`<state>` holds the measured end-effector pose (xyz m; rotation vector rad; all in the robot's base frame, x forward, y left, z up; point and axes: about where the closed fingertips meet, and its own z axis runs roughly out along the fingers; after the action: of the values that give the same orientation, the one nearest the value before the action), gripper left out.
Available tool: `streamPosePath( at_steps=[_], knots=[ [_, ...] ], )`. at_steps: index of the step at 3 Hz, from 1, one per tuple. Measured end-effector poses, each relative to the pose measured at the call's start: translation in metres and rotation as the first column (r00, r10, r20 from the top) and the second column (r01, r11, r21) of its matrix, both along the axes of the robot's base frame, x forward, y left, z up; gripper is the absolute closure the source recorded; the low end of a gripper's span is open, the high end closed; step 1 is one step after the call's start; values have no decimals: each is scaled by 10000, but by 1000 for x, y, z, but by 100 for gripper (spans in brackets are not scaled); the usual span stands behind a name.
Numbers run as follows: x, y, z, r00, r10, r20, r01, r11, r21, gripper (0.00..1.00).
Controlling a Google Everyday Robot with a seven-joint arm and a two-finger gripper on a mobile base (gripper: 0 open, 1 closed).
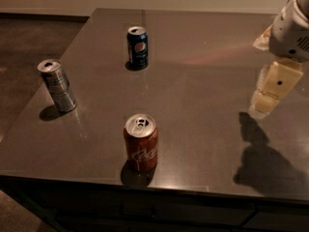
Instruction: Move pepsi can near redbull can
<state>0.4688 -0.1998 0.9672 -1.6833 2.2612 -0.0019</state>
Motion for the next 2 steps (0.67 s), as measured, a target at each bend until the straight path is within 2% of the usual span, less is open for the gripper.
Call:
streamPosePath(
  at_steps=[1, 2],
  knots=[
    [39, 28, -7, 9994, -323, 134, 316, 9982, 515, 0],
    [86, 69, -7, 9927, -1101, 483, 1021, 9841, 1455, 0]
  ],
)
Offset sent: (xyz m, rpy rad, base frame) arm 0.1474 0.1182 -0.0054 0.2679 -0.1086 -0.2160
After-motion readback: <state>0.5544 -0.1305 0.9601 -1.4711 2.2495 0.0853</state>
